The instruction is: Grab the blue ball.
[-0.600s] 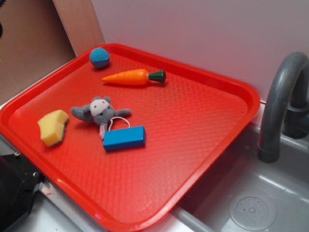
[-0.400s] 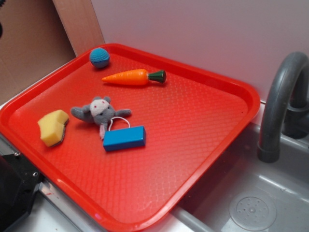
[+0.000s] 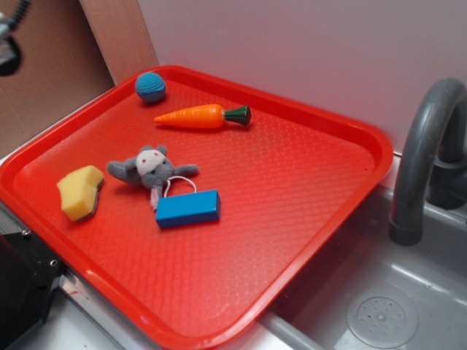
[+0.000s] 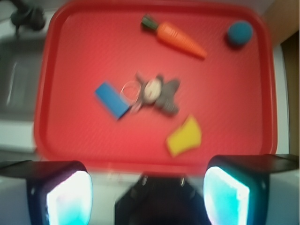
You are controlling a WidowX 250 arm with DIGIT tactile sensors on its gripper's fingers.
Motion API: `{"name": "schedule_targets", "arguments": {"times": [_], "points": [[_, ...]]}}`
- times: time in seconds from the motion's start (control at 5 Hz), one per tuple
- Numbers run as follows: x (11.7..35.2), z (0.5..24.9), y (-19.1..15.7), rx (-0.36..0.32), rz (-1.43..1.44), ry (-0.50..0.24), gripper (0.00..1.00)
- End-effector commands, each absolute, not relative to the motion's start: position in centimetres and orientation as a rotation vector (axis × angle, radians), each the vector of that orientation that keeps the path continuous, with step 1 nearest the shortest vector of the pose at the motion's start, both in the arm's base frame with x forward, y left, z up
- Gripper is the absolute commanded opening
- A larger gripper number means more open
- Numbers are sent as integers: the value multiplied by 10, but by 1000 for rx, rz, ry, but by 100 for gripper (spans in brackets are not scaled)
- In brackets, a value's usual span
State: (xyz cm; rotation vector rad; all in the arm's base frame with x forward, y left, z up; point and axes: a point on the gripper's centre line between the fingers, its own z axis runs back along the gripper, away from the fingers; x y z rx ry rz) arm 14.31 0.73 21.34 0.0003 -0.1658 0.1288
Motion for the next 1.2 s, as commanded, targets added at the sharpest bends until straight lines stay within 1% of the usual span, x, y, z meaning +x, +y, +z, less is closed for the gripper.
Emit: {"name": "schedule_targets", "arguments": {"times": [0.0, 0.2, 0.4, 0.6, 0.8, 1.0], "points": [[193, 186, 65, 83, 271, -301, 100], [212, 167, 93, 114, 320, -356, 100], [238, 146, 115, 168, 354, -433, 100], [261, 125, 134, 207, 419, -481, 100], [274, 111, 147, 253, 439, -523, 100], [289, 89, 161, 291, 459, -522, 100]]}}
